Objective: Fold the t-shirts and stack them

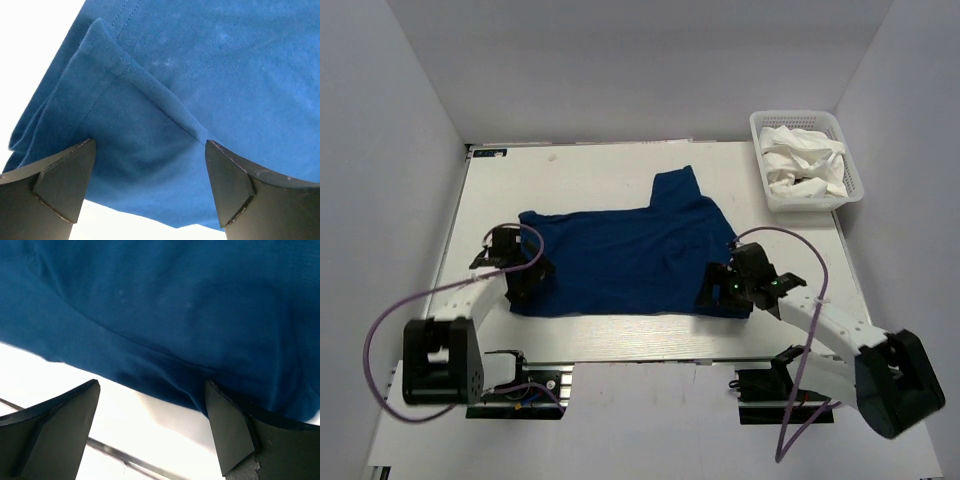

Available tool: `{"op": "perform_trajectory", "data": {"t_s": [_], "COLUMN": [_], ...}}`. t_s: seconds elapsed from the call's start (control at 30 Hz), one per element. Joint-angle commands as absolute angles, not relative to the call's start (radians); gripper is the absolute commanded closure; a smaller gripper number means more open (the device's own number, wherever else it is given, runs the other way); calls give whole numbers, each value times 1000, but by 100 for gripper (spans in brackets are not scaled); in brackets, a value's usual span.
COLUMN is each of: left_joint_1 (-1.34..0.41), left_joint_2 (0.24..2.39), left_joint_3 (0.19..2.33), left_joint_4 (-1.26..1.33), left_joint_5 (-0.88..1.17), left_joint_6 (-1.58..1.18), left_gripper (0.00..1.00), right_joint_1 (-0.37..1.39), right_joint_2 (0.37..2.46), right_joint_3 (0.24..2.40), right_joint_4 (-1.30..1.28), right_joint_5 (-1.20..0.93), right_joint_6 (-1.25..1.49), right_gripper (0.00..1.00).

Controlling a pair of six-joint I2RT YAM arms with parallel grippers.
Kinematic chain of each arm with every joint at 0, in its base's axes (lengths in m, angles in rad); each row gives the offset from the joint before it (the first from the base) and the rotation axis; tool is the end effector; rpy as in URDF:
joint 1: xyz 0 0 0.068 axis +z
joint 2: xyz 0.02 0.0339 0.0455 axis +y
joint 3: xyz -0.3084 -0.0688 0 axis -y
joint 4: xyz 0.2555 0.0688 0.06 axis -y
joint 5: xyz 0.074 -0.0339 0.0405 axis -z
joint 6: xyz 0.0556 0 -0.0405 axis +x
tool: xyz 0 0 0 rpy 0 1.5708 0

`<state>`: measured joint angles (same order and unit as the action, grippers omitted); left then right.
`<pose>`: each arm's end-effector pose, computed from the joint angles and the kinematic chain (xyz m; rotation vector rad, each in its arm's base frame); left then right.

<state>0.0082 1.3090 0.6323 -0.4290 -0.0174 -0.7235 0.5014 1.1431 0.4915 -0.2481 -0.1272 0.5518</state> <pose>0.2351 0.0029 0.1823 -0.9685 2.5126 -0.2013 0.1825 0.1081 0.1857 0.0077 2.5611 0.5897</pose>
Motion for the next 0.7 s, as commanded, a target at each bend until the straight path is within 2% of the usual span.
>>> {"op": "perform_trajectory", "data": {"t_s": [0.0,0.1,0.2,0.37,0.53,0.6,0.67], "left_joint_1": [-6,-6,21,21,31,31,31], "left_joint_2": [1099,1020,1080,1370,1609,1664,1741], "left_joint_3": [578,650,773,1007,1201,1265,1302], "left_joint_4": [-600,-609,-606,-643,-672,-661,-652], "left_joint_5": [-21,-57,-66,-153,-233,-249,-249], "left_joint_6": [-785,-785,-765,-765,-765,-765,-753], "left_gripper": [0,0,0,0,0,0,5], "right_joint_1": [512,511,508,496,456,437,408], "right_joint_2": [1026,983,1060,1278,1529,1645,1736], "right_joint_3": [509,606,811,985,1328,1388,1517], "right_joint_4": [-432,-485,-477,-403,-446,-452,-474], "right_joint_5": [-19,59,101,228,275,262,238], "right_joint_6": [572,508,470,465,424,391,373], "right_gripper": [10,10,10,10,10,10,10]}}
